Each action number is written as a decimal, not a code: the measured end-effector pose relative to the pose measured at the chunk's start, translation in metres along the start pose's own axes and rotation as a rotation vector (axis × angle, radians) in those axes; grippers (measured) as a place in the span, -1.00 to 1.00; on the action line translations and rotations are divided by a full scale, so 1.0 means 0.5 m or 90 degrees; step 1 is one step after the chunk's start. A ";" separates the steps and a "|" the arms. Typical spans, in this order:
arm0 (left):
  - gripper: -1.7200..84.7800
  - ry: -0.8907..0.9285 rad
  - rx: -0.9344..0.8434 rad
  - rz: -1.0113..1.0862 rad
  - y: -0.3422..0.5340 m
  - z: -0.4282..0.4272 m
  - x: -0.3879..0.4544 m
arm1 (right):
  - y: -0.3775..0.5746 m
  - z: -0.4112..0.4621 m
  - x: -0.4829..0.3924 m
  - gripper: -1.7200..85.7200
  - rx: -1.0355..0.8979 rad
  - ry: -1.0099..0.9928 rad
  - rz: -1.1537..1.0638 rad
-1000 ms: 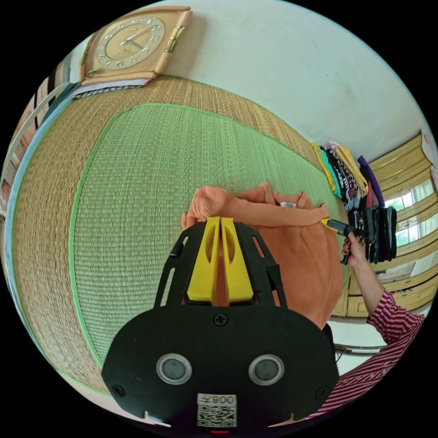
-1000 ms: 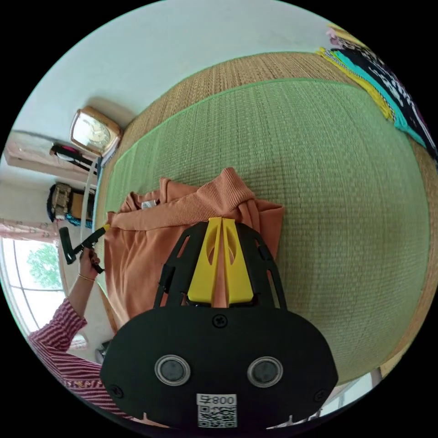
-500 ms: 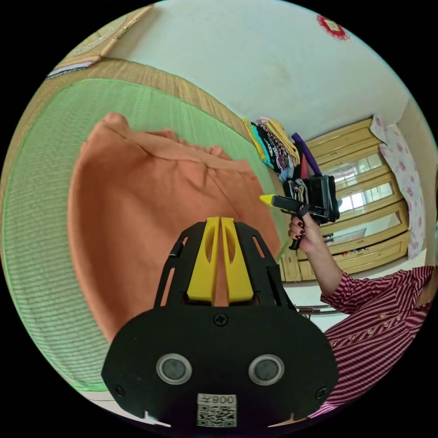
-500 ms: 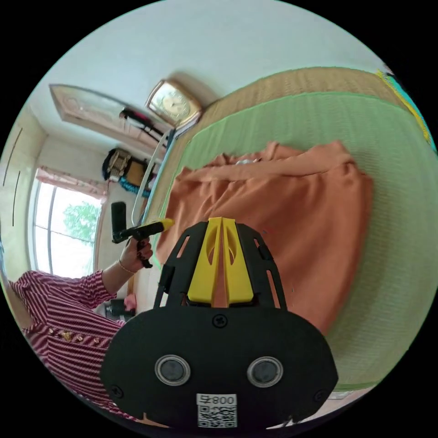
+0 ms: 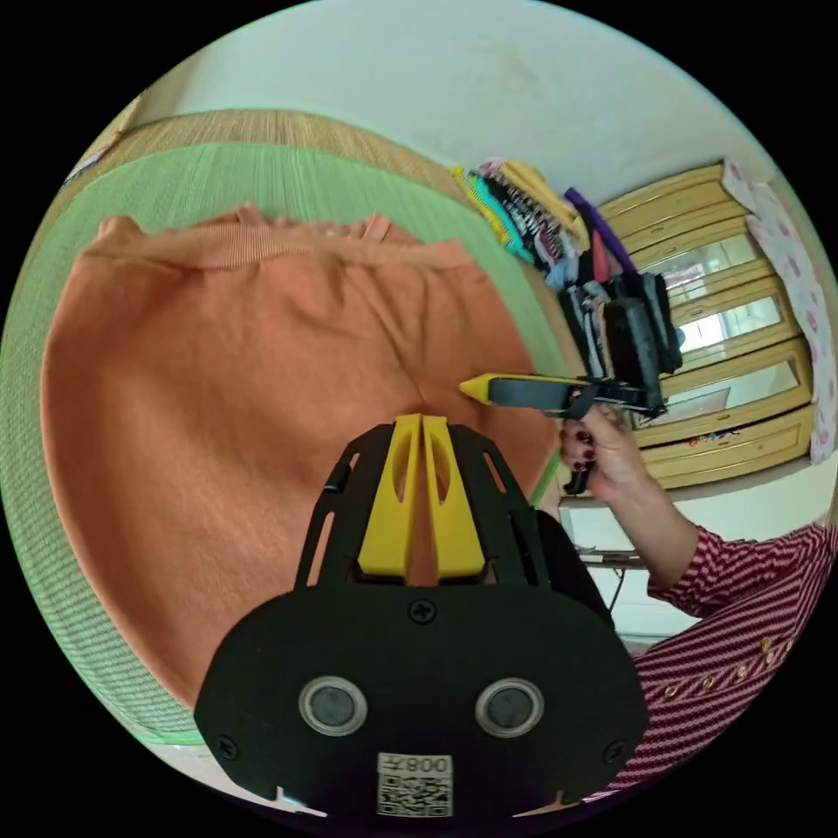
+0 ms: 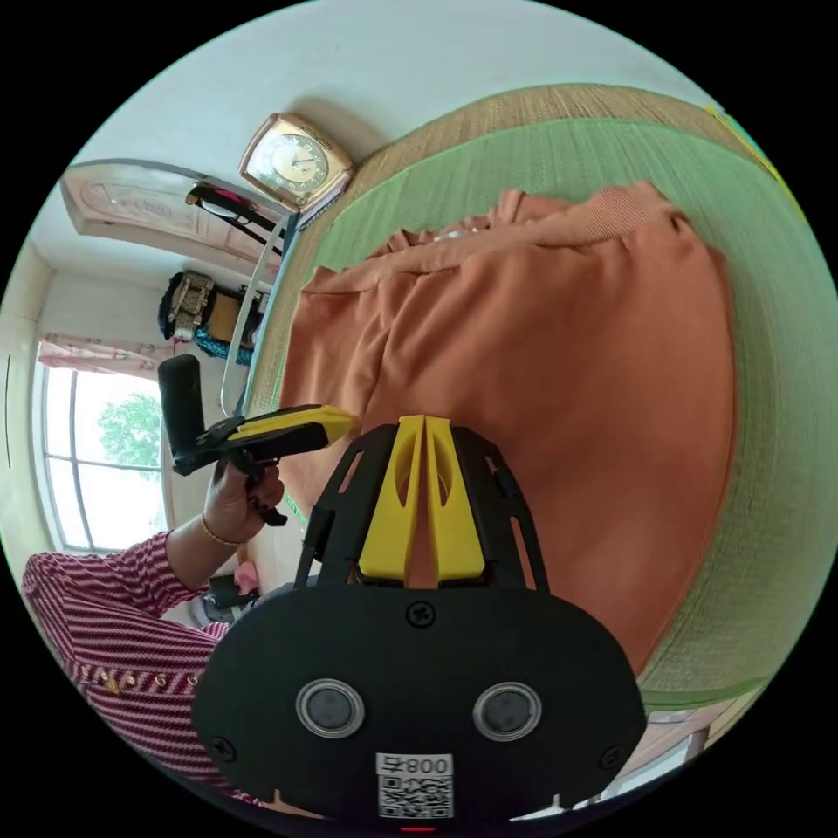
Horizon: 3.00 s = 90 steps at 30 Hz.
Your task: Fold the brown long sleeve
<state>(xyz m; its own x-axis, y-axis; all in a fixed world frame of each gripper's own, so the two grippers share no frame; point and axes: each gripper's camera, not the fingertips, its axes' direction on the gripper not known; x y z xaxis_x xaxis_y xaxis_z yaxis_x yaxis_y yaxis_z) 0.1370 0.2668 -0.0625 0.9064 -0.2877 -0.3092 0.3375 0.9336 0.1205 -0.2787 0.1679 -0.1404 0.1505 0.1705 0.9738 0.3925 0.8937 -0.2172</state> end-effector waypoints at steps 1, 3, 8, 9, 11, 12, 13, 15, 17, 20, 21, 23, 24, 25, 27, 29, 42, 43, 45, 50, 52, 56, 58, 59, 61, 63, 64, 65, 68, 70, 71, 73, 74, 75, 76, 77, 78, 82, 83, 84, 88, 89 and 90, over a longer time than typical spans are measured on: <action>-0.96 0.014 0.006 -0.012 -0.003 0.010 -0.016 | 0.021 -0.015 0.012 -0.96 0.015 -0.017 0.014; -0.96 0.042 0.043 -0.030 -0.003 -0.010 -0.027 | 0.061 -0.052 0.019 -0.96 0.038 -0.001 0.023; -0.96 0.002 0.037 -0.030 0.013 0.005 -0.052 | 0.188 -0.128 0.095 -0.96 0.102 0.075 0.107; -0.96 -0.002 0.018 -0.035 0.012 0.023 -0.063 | 0.207 -0.123 0.129 -0.96 0.096 0.074 0.139; -0.96 0.040 0.019 -0.061 0.012 0.049 -0.100 | 0.226 -0.109 0.171 -0.96 0.100 0.019 0.181; -0.96 0.046 0.026 -0.070 0.013 0.045 -0.105 | 0.232 -0.111 0.176 -0.96 0.110 -0.002 0.194; -0.96 0.039 0.047 -0.073 0.018 0.028 -0.105 | 0.232 -0.120 0.162 -0.96 0.113 0.007 0.185; -0.96 0.028 0.073 -0.050 0.034 -0.001 -0.097 | 0.235 -0.136 0.129 -0.96 0.119 0.028 0.156; -0.96 -0.022 0.078 -0.059 0.069 -0.021 -0.111 | 0.245 -0.146 0.113 -0.96 0.124 0.038 0.143; -0.96 -0.110 0.026 -0.123 0.111 0.011 -0.177 | 0.269 -0.135 0.145 -0.96 0.113 0.054 0.178; -0.96 -0.093 0.013 -0.137 0.117 0.023 -0.195 | 0.277 -0.122 0.165 -0.96 0.112 0.026 0.189; -0.96 -0.050 0.042 -0.177 0.134 0.018 -0.218 | 0.283 -0.121 0.177 -0.96 0.123 -0.009 0.208; -0.96 -0.064 0.048 -0.176 0.137 0.012 -0.214 | 0.279 -0.128 0.164 -0.96 0.125 0.002 0.208; -0.96 -0.086 0.062 -0.167 0.144 0.000 -0.205 | 0.273 -0.136 0.138 -0.96 0.123 0.029 0.194; -0.96 -0.088 0.083 -0.159 0.162 -0.012 -0.200 | 0.264 -0.146 0.088 -0.96 0.119 0.044 0.152; -0.95 -0.106 0.090 -0.189 0.189 -0.004 -0.224 | 0.256 -0.145 0.033 -0.96 0.125 0.036 0.106; -0.82 -0.016 0.238 -0.317 0.345 0.023 -0.321 | 0.158 0.040 -0.214 -0.96 -0.002 -0.002 -0.068; -0.78 0.006 0.235 -0.350 0.362 0.043 -0.341 | 0.144 0.071 -0.231 -0.96 -0.029 -0.001 -0.081; -0.75 0.050 0.241 -0.380 0.383 0.076 -0.367 | 0.127 0.123 -0.245 -0.96 -0.074 0.016 -0.086; -0.74 0.121 0.255 -0.407 0.395 0.135 -0.412 | 0.103 0.158 -0.238 -0.96 -0.088 -0.005 -0.054; -0.75 0.140 0.254 -0.411 0.398 0.145 -0.427 | 0.095 0.162 -0.250 -0.96 -0.093 0.001 -0.057; -0.77 0.150 0.247 -0.414 0.405 0.164 -0.448 | 0.076 0.163 -0.282 -0.96 -0.100 0.027 -0.070; -0.77 0.158 0.249 -0.415 0.413 0.169 -0.453 | 0.058 0.146 -0.298 -0.96 -0.083 0.008 -0.075; -0.76 0.155 0.251 -0.418 0.422 0.171 -0.453 | 0.052 0.140 -0.302 -0.96 -0.074 0.005 -0.075; -0.76 0.143 0.259 -0.425 0.441 0.173 -0.449 | 0.020 0.111 -0.317 -0.96 -0.037 -0.005 -0.078; -0.76 0.142 0.263 -0.426 0.457 0.181 -0.445 | -0.018 0.096 -0.324 -0.96 -0.016 -0.003 -0.079; -0.76 0.154 0.259 -0.423 0.462 0.191 -0.446 | -0.048 0.093 -0.328 -0.96 -0.009 0.002 -0.080; -0.76 0.169 0.257 -0.423 0.464 0.203 -0.450 | -0.063 0.092 -0.330 -0.96 -0.006 0.005 -0.080; -0.78 0.185 0.269 -0.435 0.468 0.220 -0.466 | -0.149 0.113 -0.336 -0.96 -0.006 0.013 -0.072; -0.80 0.193 0.271 -0.442 0.474 0.230 -0.476 | -0.211 0.157 -0.335 -0.96 -0.034 0.034 -0.057; -0.82 0.200 0.273 -0.446 0.480 0.235 -0.481 | -0.224 0.171 -0.333 -0.96 -0.045 0.046 -0.052; -0.85 0.206 0.278 -0.456 0.493 0.240 -0.482 | -0.259 0.231 -0.320 -0.96 -0.099 0.083 -0.033; -0.87 0.212 0.286 -0.450 0.500 0.239 -0.478 | -0.263 0.241 -0.316 -0.96 -0.102 0.082 -0.028; -0.88 0.213 0.290 -0.445 0.503 0.237 -0.475 | -0.270 0.251 -0.310 -0.96 -0.101 0.075 -0.018; -0.90 0.211 0.298 -0.430 0.507 0.229 -0.465 | -0.276 0.252 -0.305 -0.96 -0.098 0.061 -0.006; -0.92 0.209 0.307 -0.404 0.507 0.218 -0.453 | -0.279 0.252 -0.306 -0.96 -0.097 0.058 -0.005; -0.92 0.207 0.308 -0.391 0.505 0.213 -0.447 | -0.284 0.252 -0.311 -0.96 -0.098 0.059 -0.011; -0.94 0.192 0.316 -0.278 0.464 0.169 -0.396 | -0.304 0.239 -0.337 -0.94 -0.096 0.064 -0.028; -0.94 0.186 0.314 -0.237 0.444 0.158 -0.376 | -0.307 0.234 -0.343 -0.94 -0.091 0.065 -0.031; -0.95 0.182 0.312 -0.217 0.434 0.154 -0.364 | -0.312 0.221 -0.356 -0.93 -0.076 0.055 -0.038; -0.95 0.142 0.279 -0.089 0.368 0.145 -0.280 | -0.344 0.193 -0.430 -0.83 -0.051 -0.066 -0.089; -0.95 0.132 0.268 -0.064 0.355 0.148 -0.261 | -0.352 0.194 -0.446 -0.81 -0.056 -0.078 -0.101; -0.95 0.130 0.263 -0.056 0.351 0.150 -0.253 | -0.369 0.198 -0.478 -0.78 -0.062 -0.092 -0.120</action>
<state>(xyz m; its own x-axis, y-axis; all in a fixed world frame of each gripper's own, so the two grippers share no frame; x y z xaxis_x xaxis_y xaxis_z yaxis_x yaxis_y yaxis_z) 0.1005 0.4510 0.0687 0.8153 -0.2755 -0.5092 0.5212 0.7322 0.4385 -0.4770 0.0036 -0.3265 -0.0629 0.0684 0.9957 0.4882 0.8722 -0.0291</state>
